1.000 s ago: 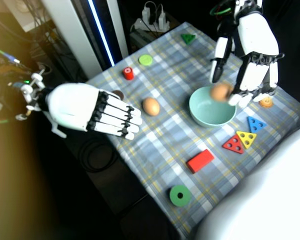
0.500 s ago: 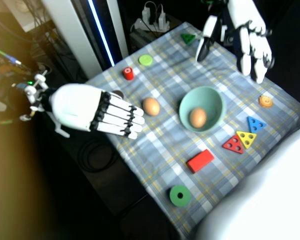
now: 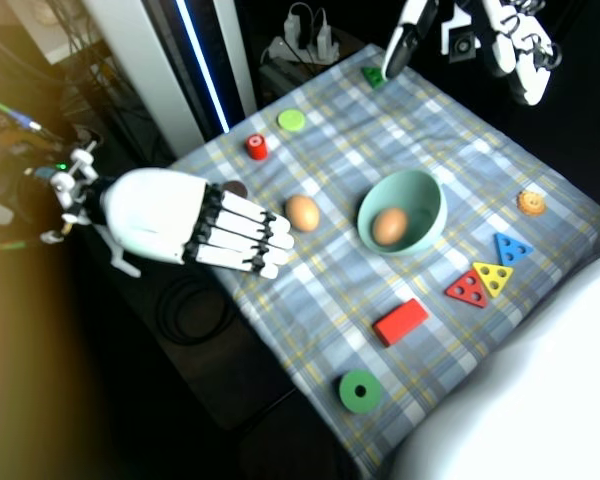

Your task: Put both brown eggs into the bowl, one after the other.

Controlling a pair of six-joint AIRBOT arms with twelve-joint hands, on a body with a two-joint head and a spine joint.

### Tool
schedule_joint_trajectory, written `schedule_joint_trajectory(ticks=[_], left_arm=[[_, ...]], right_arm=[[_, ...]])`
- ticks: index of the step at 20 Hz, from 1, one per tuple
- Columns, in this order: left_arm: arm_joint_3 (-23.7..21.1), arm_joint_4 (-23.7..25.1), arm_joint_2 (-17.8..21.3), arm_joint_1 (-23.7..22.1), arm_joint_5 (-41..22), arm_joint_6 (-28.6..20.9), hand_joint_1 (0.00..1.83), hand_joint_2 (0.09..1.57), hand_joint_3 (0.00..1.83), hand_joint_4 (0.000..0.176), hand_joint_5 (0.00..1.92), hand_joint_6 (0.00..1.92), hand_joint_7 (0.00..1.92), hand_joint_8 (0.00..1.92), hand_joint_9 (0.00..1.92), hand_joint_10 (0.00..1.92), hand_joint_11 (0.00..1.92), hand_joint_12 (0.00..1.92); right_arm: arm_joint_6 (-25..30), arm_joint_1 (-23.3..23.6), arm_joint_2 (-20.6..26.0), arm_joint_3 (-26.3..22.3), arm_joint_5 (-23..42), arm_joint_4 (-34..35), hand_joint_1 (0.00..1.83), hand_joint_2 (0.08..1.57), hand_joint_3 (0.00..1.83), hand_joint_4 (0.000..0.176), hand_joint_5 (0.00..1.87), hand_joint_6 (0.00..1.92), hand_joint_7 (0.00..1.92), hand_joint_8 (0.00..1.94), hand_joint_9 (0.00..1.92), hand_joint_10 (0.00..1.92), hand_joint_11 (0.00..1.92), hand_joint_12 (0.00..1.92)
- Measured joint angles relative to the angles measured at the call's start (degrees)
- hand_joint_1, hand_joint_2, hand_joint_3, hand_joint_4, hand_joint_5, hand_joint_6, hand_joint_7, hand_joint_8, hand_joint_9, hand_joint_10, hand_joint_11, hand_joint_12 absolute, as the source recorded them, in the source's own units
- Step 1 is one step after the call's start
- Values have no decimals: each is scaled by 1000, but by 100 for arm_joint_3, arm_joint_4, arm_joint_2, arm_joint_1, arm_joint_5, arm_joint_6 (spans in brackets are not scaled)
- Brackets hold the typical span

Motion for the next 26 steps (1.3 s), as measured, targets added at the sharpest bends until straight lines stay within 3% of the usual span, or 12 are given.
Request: schedule_joint_trajectory(ticks=[2, 4, 8, 9, 11, 19, 21, 22, 23, 24, 25, 26], left_arm=[[-70, -122, 96, 144, -118, -31, 720, 807, 2, 176, 96, 2, 183, 0, 252, 0, 0, 852], [-111, -249, 140, 247, -273, -79, 709, 811, 2, 176, 145, 6, 185, 0, 244, 0, 0, 767], [-111, -219, 142, 271, -310, -133, 703, 807, 0, 176, 167, 0, 193, 3, 244, 3, 0, 709], [-111, -225, 142, 271, -313, -140, 697, 810, 1, 176, 158, 0, 188, 0, 240, 1, 0, 709], [-111, -229, 142, 326, -328, -229, 707, 809, 0, 176, 147, 2, 181, 0, 243, 2, 0, 825], [-111, -271, 151, 378, -352, -299, 694, 826, 2, 176, 157, 1, 173, 2, 279, 3, 0, 1043], [-111, -291, 151, 378, -380, -304, 724, 827, 1, 176, 164, 2, 171, 0, 261, 1, 0, 1009], [-111, -293, 151, 378, -393, -310, 728, 829, 1, 173, 172, 5, 174, 2, 262, 2, 0, 1002], [-111, -299, 151, 387, -393, -328, 720, 830, 2, 175, 168, 2, 176, 2, 265, 4, 0, 1001], [-111, -306, 153, 407, -415, -339, 717, 831, 2, 176, 169, 3, 179, 3, 265, 3, 0, 1001], [-111, -321, 155, 409, -409, -345, 723, 834, 3, 176, 165, 1, 191, 8, 269, 5, 0, 1000], [-111, -341, 155, 409, -413, -345, 721, 833, 2, 176, 163, 0, 197, 9, 272, 6, 0, 999]], right_arm=[[116, 160, -76, 74, -179, -188, 860, 1095, 0, 0, 651, 0, 527, 0, 513, 2, 219, 730], [201, 337, -144, 146, -365, -402, 878, 1086, 0, 19, 582, 0, 523, 2, 533, 9, 259, 758], [404, 577, -380, 352, -660, -756, 1030, 1055, 0, 0, 579, 0, 572, 2, 613, 9, 280, 792], [448, 656, -455, 404, -752, -927, 964, 1063, 3, 54, 570, 0, 550, 0, 592, 2, 260, 783], [575, 850, -634, 501, -975, -1268, 1004, 1059, 0, 0, 613, 1, 593, 15, 645, 17, 420, 608], [603, 1069, -793, 597, -1462, -1720, 1184, 1005, 2, 0, 625, 2, 616, 10, 596, 7, 239, 866], [610, 1091, -855, 621, -1495, -1762, 1236, 1027, 1, 0, 782, 8, 939, 21, 967, 47, 559, 866], [612, 1091, -879, 619, -1508, -1801, 1350, 1021, 3, 0, 851, 10, 1135, 522, 1139, 19, 698, 816], [640, 1093, -890, 619, -1478, -1805, 1387, 1047, 4, 0, 876, 689, 1264, 414, 1122, 806, 830, 940], [664, 1108, -890, 619, -1449, -1799, 1297, 1066, 8, 0, 995, 832, 1139, 710, 1201, 538, 899, 1006], [686, 1108, -890, 621, -1432, -1753, 1287, 1066, 0, 0, 981, 798, 1206, 750, 1297, 514, 1037, 1150], [699, 1108, -887, 621, -1429, -1753, 1284, 1071, 0, 0, 1046, 658, 1147, 936, 1269, 810, 1113, 1340]])
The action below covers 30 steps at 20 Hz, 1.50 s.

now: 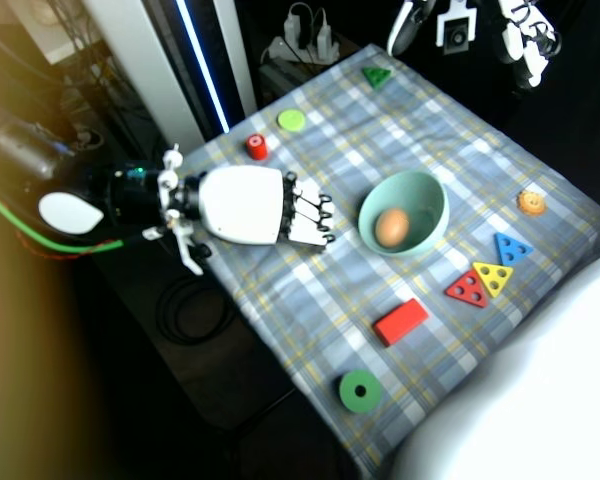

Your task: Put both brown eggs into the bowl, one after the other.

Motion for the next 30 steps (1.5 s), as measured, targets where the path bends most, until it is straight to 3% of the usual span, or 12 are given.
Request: schedule_joint_trajectory(ticks=[4, 7, 8, 11, 15, 16, 17, 19, 21, 24, 26, 30], left_arm=[[-7, -13, 13, 35, -7, -50, 728, 831, 0, 171, 170, 1, 210, 3, 293, 5, 0, 1056], [-11, -42, 31, 72, -9, -85, 740, 824, 0, 172, 168, 1, 202, 0, 284, 2, 0, 1025], [-11, -35, 31, 74, -11, -87, 743, 823, 0, 171, 166, 0, 203, 1, 283, 2, 0, 1028], [-11, -31, 31, 74, -9, -87, 748, 815, 0, 171, 182, 3, 214, 2, 295, 2, 0, 1034], [-11, -17, 31, 76, -9, -90, 746, 814, 0, 175, 169, 0, 212, 0, 292, 0, 0, 1029], [-11, -24, 31, 76, -9, -90, 764, 803, 0, 171, 184, 2, 227, 3, 304, 3, 0, 1045], [-11, -35, 31, 81, -9, -90, 742, 809, 1, 165, 185, 2, 226, 1, 308, 4, 0, 1053], [-11, -15, 31, 107, -2, -90, 737, 812, 2, 174, 169, 0, 213, 0, 311, 4, 0, 1060], [-9, -2, 31, 105, 42, -94, 750, 811, 0, 176, 169, 1, 211, 1, 319, 5, 0, 1093], [50, -4, 17, 105, 79, -103, 747, 821, 1, 176, 173, 1, 207, 1, 306, 1, 0, 1044], [61, 11, 4, 103, 133, -105, 744, 822, 2, 174, 169, 0, 201, 0, 308, 0, 0, 1069], [85, 114, -31, 68, 234, -107, 770, 819, 0, 166, 178, 5, 206, 2, 307, 0, 0, 1075]], right_arm=[[15, 0, 4, 11, -2, 76, 1191, 1092, 0, 0, 1030, 843, 1129, 1014, 1230, 1223, 1178, 1586], [9, -7, 66, 35, -22, 249, 1171, 1086, 0, 0, 1039, 865, 989, 1621, 1119, 1860, 1176, 1917], [4, -7, 72, 55, -7, 310, 1169, 1088, 1, 0, 1034, 874, 984, 1639, 1098, 1859, 1130, 1920], [-74, 0, 74, 140, 125, 551, 1245, 1088, 0, 0, 945, 1048, 1167, 676, 1071, 677, 814, 1192], [-291, 457, -107, 358, 221, 726, 1164, 1103, 4, 0, 1007, 934, 1128, 989, 1105, 1252, 985, 1597], [-374, 608, -184, 437, 269, 831, 1256, 1080, 0, 0, 1044, 726, 1122, 1004, 1093, 1194, 969, 1536], [-507, 778, -280, 511, 273, 892, 1255, 1055, 0, 0, 1091, 709, 1161, 833, 844, 925, 368, 1589], [-608, 997, -483, 638, 199, 876, 1292, 1041, 1, 0, 1163, 456, 1180, 897, 1063, 1020, 760, 1560], [-629, 1167, -640, 728, 85, 820, 1290, 1045, 0, 0, 1217, 374, 1118, 1005, 981, 1199, 654, 1695], [-852, 1493, -800, 876, -83, 813, 1391, 1049, 0, 0, 1023, 910, 1219, 411, 1070, 1028, 865, 1276], [-1054, 1665, -920, 970, -127, 892, 1261, 1051, 0, 0, 1023, 924, 1274, 474, 1285, 680, 1142, 1208], [-1119, 1799, -1252, 1086, -376, 787, 1254, 1046, 0, 0, 1046, 869, 1260, 535, 1240, 957, 1110, 1525]])
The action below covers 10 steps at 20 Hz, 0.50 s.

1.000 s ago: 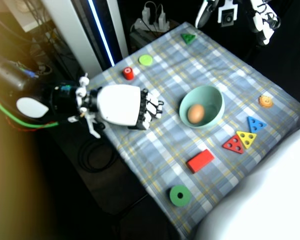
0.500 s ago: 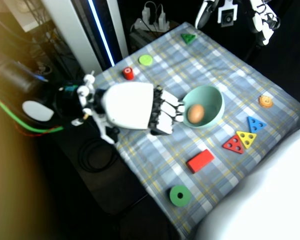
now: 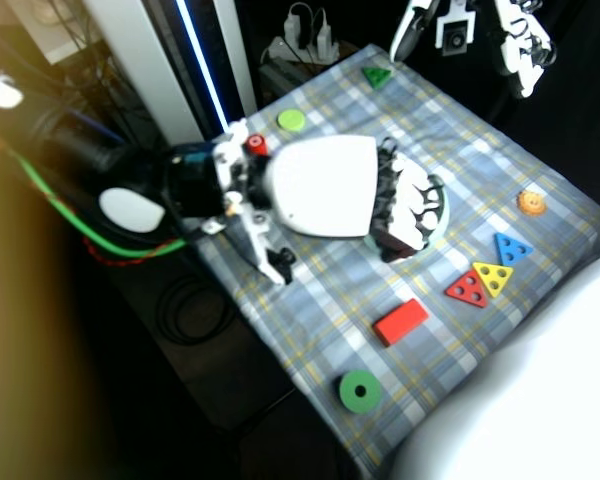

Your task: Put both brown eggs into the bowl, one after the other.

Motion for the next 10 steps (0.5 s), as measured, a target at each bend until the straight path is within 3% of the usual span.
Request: schedule_joint_trajectory(ticks=[1, 3, 4, 5, 6, 7, 8, 9, 10], left_arm=[[11, -2, 0, -15, 28, 2, 760, 822, 1, 166, 180, 4, 207, 2, 312, 2, 0, 1077], [48, -35, -37, -17, 55, 0, 767, 826, 1, 176, 166, 1, 199, 0, 315, 2, 0, 1076], [48, -31, -37, -20, 81, 0, 771, 822, 0, 176, 168, 3, 208, 4, 325, 6, 0, 1082], [46, -7, -37, -20, 79, 0, 778, 822, 0, 176, 172, 4, 211, 5, 327, 6, 0, 1082], [48, -2, -37, -20, 81, 0, 778, 824, 0, 176, 178, 6, 209, 4, 323, 4, 0, 1082], [46, 0, -37, -42, 92, -2, 787, 827, 1, 173, 181, 7, 211, 4, 317, 1, 0, 1080], [48, 0, -37, -55, 87, -4, 791, 831, 3, 175, 182, 6, 215, 5, 316, 1, 0, 1078], [48, 0, -37, -55, 81, -4, 790, 828, 1, 176, 188, 5, 222, 4, 329, 4, 0, 1097], [48, -2, -37, -55, 83, -4, 789, 828, 1, 171, 190, 4, 222, 3, 342, 9, 0, 1103]], right_arm=[[-2, 39, -35, 39, -57, -61, 1255, 1041, 0, 3, 1055, 872, 1282, 474, 1236, 1095, 1144, 1614], [-55, 127, -57, 125, -98, 37, 1243, 1056, 0, 23, 1071, 785, 1166, 725, 1009, 1251, 859, 1772], [-63, 131, -57, 140, -120, 63, 1247, 1067, 1, 0, 976, 956, 1216, 609, 1028, 935, 772, 1553], [-63, 129, -57, 153, -146, 63, 1243, 1080, 2, 0, 929, 1022, 1195, 652, 1011, 569, 768, 1299], [-63, 129, -57, 153, -184, 57, 1232, 1097, 0, 0, 912, 1042, 1133, 771, 1024, 314, 754, 1229], [-63, 129, -59, 153, -205, 33, 1172, 1015, 0, 0, 805, 409, 892, 382, 949, 199, 623, 1237], [-63, 129, -70, 153, -208, 28, 1133, 981, 0, 10, 773, 137, 783, 164, 857, 127, 468, 1285], [-63, 129, -76, 153, -208, 15, 1125, 968, 0, 24, 751, 37, 739, 60, 801, 81, 385, 1275], [-63, 129, -81, 151, -208, 17, 1097, 958, 0, 51, 695, 7, 676, 14, 729, 44, 280, 1234]])
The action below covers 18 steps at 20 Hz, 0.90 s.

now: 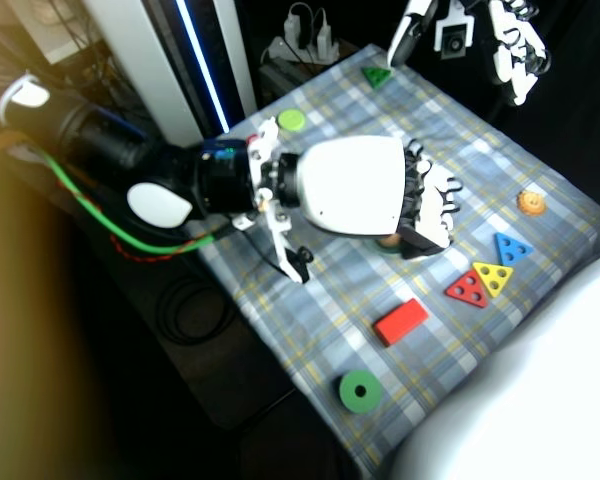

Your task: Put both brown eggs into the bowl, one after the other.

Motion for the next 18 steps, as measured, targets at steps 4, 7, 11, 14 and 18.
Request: schedule_joint_trajectory(ticks=[4, 7, 11, 14, 18], left_arm=[[0, 2, 0, 2, 7, -22, 796, 821, 0, 163, 195, 0, 233, 4, 367, 12, 0, 1160], [0, 4, 0, 2, 7, -28, 797, 821, 0, 170, 193, 0, 242, 2, 371, 7, 0, 1144], [0, 2, 0, 2, 9, -72, 784, 825, 1, 169, 193, 0, 249, 1, 386, 5, 0, 1158], [-2, 9, 2, 24, -20, -173, 794, 830, 2, 171, 197, 2, 259, 4, 394, 7, 0, 1154], [-2, 57, 96, 164, -190, -874, 743, 849, 6, 170, 194, 1, 231, 2, 307, 2, 0, 1069]], right_arm=[[0, 13, -7, 2, 0, 4, 1043, 939, 0, 77, 590, 0, 614, 0, 678, 8, 254, 1127], [0, 31, -33, 24, 0, 4, 868, 897, 0, 82, 419, 0, 576, 0, 597, 0, 93, 1240], [-4, 31, -33, -20, 0, 28, 853, 898, 2, 118, 305, 0, 485, 1, 468, 1, 0, 1099], [-2, 31, 111, -203, 37, -4, 807, 938, 5, 99, 286, 0, 494, 3, 471, 3, 0, 1191], [-7, -103, 844, -584, 780, 428, 793, 975, 5, 84, 265, 1, 439, 5, 392, 2, 0, 945]])
